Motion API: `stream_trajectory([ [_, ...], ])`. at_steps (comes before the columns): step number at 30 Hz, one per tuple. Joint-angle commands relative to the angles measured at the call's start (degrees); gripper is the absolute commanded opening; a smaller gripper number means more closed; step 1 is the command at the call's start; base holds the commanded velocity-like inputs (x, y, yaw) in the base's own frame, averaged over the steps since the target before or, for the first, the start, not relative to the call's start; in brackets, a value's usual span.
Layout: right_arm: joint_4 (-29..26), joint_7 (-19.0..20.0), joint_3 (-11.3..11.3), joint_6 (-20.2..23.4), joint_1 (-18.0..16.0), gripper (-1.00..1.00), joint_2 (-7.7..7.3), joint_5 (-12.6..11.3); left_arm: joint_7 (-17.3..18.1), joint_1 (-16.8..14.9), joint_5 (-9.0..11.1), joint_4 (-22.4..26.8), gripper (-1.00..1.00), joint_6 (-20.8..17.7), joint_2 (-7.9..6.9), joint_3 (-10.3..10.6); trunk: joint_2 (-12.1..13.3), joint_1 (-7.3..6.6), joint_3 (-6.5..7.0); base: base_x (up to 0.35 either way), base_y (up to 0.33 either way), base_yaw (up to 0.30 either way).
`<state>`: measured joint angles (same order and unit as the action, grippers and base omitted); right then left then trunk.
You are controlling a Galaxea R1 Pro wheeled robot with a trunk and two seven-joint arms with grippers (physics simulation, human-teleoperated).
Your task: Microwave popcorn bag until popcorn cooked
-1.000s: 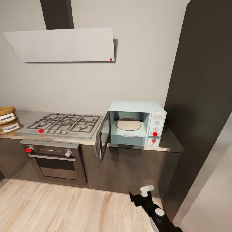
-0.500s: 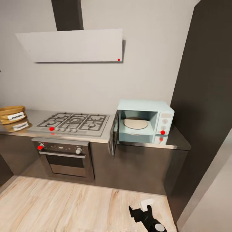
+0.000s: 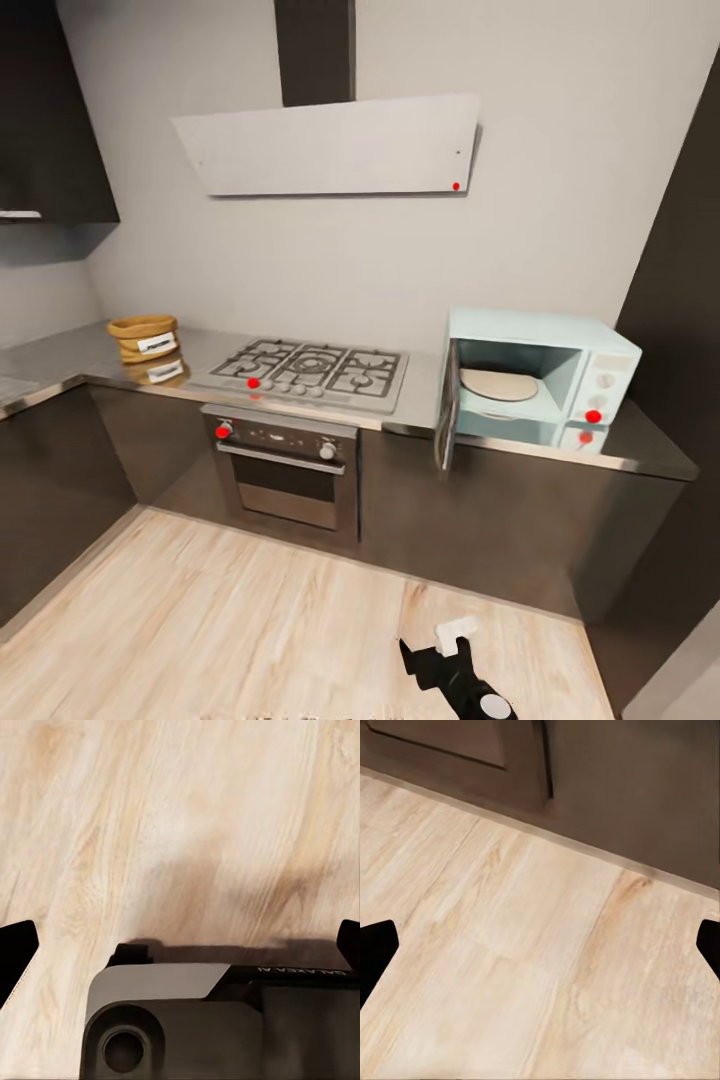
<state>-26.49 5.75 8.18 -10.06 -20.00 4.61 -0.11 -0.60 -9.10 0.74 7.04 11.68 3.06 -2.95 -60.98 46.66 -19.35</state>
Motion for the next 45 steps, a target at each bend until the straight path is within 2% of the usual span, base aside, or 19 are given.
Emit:
stream_trajectory([
  [1,0.04,0.10,0.00,-0.19,-0.04,1.00,0.02,0.00,0.03,-0.04,0.07,-0.07,1.00,0.18,0.02,-0.38,-0.05,-0.01,-0.07,-0.057,0.336,0.276],
  [6,0.04,0.13,0.00,-0.19,-0.04,1.00,0.20,0.02,0.06,-0.04,0.05,-0.09,1.00,0.18,-0.01,-1.29,-0.05,-0.01,-0.07,-0.013,0.343,0.276],
  [17,0.04,0.13,0.00,-0.22,-0.04,1.00,0.26,0.10,0.05,-0.04,0.05,-0.04,1.00,0.18,-0.06,-1.36,-0.05,-0.01,-0.07,0.018,0.349,0.276],
  [26,0.19,0.13,0.00,-0.20,-0.04,1.00,0.75,0.28,0.04,-0.04,0.05,-0.04,1.00,0.18,-0.07,-1.36,-0.05,-0.01,-0.07,0.154,0.319,0.274],
  [32,0.21,0.13,-0.05,-0.16,-0.04,1.00,0.73,0.10,0.05,0.03,-0.08,-0.01,1.00,0.18,0.10,-1.19,-0.05,-0.01,-0.07,0.119,0.302,0.061],
  [37,0.19,0.13,-0.17,-0.20,-0.04,1.00,0.70,0.03,-0.03,-0.06,-0.05,0.00,1.00,0.15,0.49,-0.75,-0.05,-0.01,-0.07,0.017,0.051,0.002],
  [38,0.20,0.13,-0.18,-0.21,-0.04,1.00,0.69,0.02,-0.14,-0.25,0.06,0.00,1.00,0.08,0.68,-1.26,0.36,-0.23,0.11,0.001,0.004,0.000],
  [39,0.21,0.13,-0.18,-0.22,-0.04,1.00,0.69,0.00,-0.16,-0.68,0.09,0.00,1.00,-0.05,0.57,-3.42,0.76,-0.45,0.29,0.001,0.002,0.000],
  [40,0.21,0.13,-0.18,-0.22,-0.04,1.00,0.73,0.02,0.09,-1.05,-0.03,-0.05,1.00,-0.27,0.57,-6.92,1.16,-0.67,0.47,0.000,0.000,0.000],
  [42,0.21,0.13,-0.14,-0.18,-0.04,1.00,0.75,0.11,0.07,-1.15,-0.06,-0.08,1.00,-0.32,0.65,-8.10,1.96,-1.11,0.83,0.000,0.000,0.000],
  [45,1.16,0.13,-0.03,-0.08,-0.05,1.00,0.75,0.19,0.07,-1.12,-0.08,-0.09,1.00,-0.34,0.90,-8.66,3.16,-1.76,1.37,0.000,0.000,0.000],
])
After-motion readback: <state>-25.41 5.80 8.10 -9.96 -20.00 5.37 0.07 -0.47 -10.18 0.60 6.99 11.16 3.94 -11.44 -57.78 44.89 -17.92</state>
